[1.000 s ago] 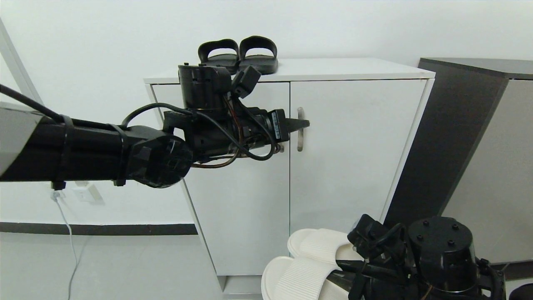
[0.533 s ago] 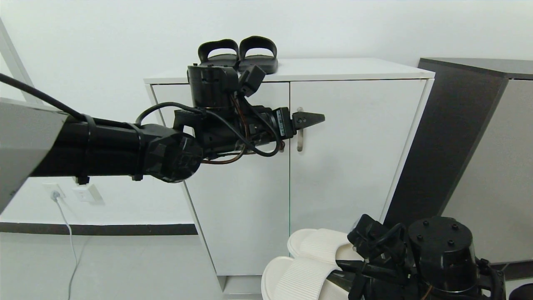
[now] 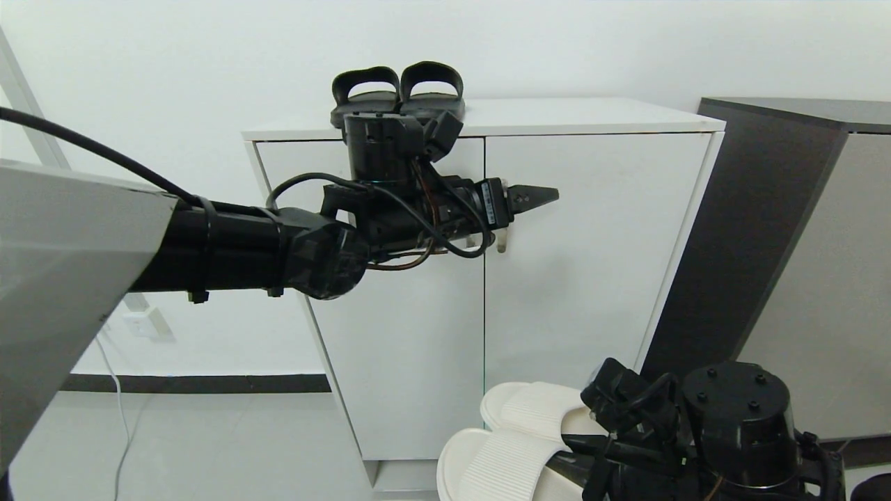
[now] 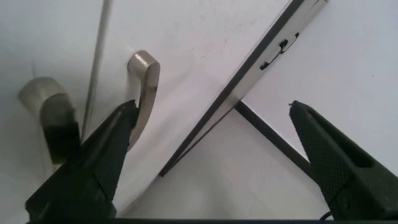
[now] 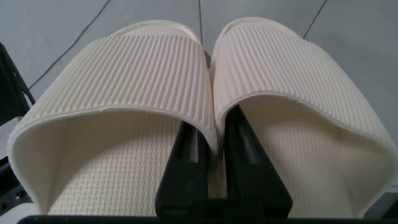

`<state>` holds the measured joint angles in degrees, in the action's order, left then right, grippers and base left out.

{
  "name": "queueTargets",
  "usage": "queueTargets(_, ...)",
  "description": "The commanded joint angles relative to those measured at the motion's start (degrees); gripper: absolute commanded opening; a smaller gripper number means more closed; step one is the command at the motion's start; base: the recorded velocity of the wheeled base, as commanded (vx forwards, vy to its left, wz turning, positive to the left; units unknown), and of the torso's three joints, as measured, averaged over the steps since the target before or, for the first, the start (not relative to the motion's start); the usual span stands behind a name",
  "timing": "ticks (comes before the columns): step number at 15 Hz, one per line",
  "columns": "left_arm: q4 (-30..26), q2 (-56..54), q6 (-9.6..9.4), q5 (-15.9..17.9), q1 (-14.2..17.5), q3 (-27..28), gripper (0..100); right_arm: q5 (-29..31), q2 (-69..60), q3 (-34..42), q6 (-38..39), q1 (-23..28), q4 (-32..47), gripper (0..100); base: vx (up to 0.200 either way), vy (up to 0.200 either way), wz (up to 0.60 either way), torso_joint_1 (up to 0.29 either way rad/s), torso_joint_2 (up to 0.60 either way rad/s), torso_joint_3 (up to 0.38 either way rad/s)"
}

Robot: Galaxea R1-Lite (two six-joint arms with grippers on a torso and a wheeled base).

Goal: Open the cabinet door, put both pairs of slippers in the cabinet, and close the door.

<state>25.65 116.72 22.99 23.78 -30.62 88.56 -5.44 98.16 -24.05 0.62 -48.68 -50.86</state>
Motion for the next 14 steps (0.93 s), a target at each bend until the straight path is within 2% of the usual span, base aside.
queueTargets(1, -0.1, 1.4, 0.04, -0.1, -0.1, 0.4, 0, 0.0, 0.1, 0.1, 0.0, 0.0, 0.0, 0, 0.000, 0.000, 0.00, 0.000, 0.00, 0.000)
queueTargets(10, 0.1, 1.0, 0.12, 0.6, -0.1, -0.8, 0, -0.2, 0.3, 0.2, 0.2, 0.0, 0.0, 0, 0.000, 0.000, 0.00, 0.000, 0.00, 0.000)
queueTargets(12, 0.2, 0.0, 0.04, 0.6, -0.8, -2.2, 0, -1.2, 0.2, 0.5, 0.2, 0.0, 0.0, 0, 0.000, 0.000, 0.00, 0.000, 0.00, 0.000)
queueTargets(14, 0.5, -3.3, -0.23, 0.6, -2.6, -7.0, 0, -4.9, -0.7, 2.3, -0.1, -0.1, -1.0, 0, 0.000, 0.000, 0.00, 0.000, 0.00, 0.000)
